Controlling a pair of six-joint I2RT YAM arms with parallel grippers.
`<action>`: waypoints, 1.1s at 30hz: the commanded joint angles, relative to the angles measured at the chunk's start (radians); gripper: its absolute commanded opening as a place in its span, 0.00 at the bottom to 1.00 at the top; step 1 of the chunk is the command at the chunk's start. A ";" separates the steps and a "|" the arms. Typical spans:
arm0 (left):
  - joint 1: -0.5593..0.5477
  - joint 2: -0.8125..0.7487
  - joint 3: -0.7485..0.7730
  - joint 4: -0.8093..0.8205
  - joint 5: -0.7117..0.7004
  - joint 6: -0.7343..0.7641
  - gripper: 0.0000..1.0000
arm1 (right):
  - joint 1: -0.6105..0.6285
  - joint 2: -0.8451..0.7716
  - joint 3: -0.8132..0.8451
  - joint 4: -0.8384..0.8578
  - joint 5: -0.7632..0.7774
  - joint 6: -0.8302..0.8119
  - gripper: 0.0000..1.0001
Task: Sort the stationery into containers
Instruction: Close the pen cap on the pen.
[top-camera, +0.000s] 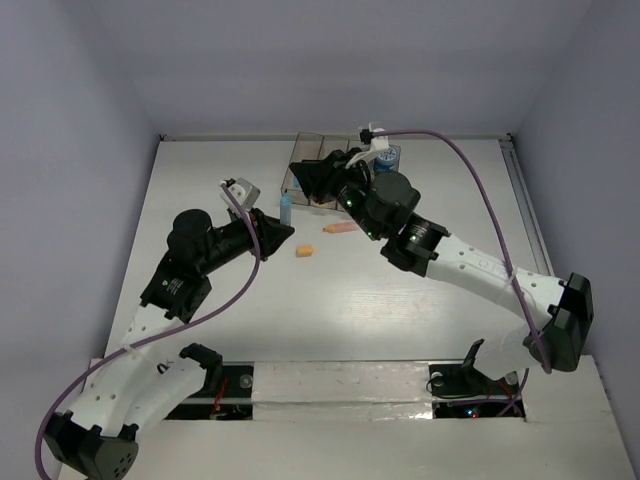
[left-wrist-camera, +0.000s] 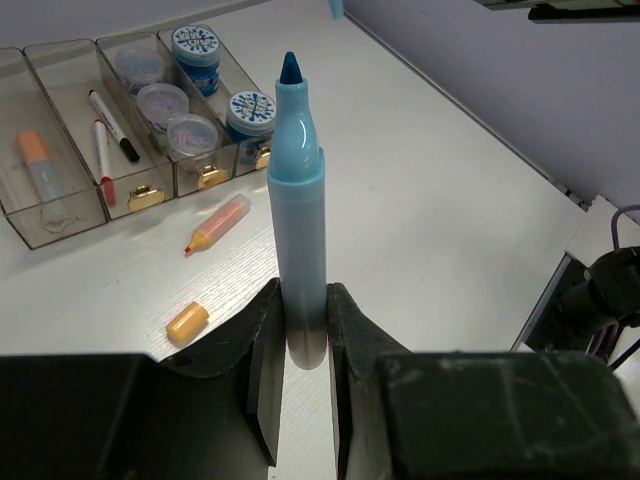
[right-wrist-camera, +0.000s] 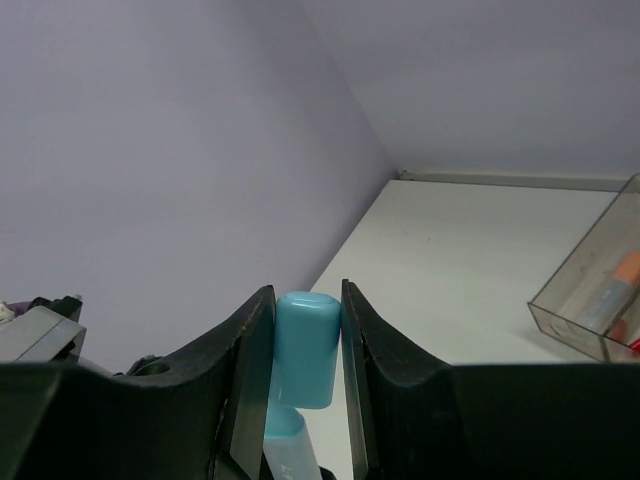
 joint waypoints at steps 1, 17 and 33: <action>-0.007 -0.008 0.000 0.041 0.003 0.007 0.00 | 0.020 0.026 0.074 0.088 -0.032 -0.018 0.00; -0.016 -0.008 0.001 0.036 -0.039 0.006 0.00 | 0.047 0.063 0.062 0.103 -0.033 -0.043 0.00; -0.016 -0.023 0.001 0.036 -0.069 0.004 0.00 | 0.095 0.087 0.011 0.122 0.066 -0.097 0.00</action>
